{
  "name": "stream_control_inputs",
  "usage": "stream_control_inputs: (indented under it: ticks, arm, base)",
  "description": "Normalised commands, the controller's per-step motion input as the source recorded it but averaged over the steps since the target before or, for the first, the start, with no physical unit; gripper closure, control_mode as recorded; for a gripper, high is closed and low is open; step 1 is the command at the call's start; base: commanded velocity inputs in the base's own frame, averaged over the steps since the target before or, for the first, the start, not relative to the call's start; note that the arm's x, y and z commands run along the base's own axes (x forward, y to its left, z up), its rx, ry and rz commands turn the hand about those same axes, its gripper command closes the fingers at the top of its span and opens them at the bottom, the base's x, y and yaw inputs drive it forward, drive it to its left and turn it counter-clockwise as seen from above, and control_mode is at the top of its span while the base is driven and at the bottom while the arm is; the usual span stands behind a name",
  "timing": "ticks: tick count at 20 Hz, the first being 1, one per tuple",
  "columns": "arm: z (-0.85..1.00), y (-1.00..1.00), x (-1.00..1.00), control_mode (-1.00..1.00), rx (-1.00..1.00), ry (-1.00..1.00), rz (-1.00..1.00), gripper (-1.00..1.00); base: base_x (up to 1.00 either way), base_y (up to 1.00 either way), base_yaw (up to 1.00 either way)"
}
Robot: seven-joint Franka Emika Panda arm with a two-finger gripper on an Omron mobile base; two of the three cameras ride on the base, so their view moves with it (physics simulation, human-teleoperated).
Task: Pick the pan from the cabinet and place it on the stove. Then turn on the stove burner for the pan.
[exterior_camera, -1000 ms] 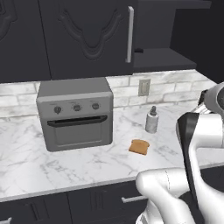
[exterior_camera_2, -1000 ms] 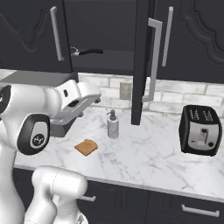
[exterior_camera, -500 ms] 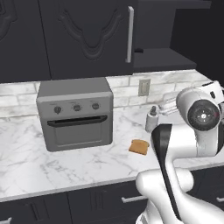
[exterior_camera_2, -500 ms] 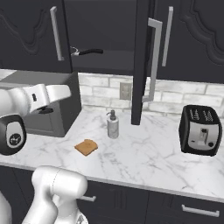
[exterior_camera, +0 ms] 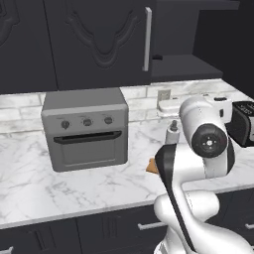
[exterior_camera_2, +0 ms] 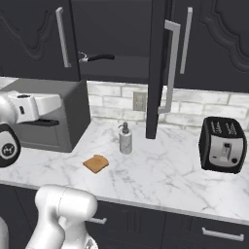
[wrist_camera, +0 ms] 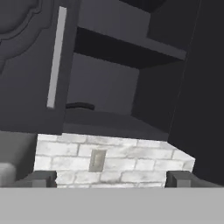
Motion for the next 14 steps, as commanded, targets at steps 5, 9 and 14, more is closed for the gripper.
stream_control_inputs:
  ticks: [5,9,14]
  arm:
    - [0.34,0.13,0.14,-1.0,0.15,-0.22,0.07,-1.0]
    - [0.44,0.07,0.09,-1.0,0.09,-0.18,0.07,-1.0]
    - [0.42,0.18,0.18,-1.0,0.08,-0.1,0.06,-1.0]
  base:
    - [0.0,0.0,0.0]
    - [0.0,0.0,0.0]
    - [0.0,0.0,0.0]
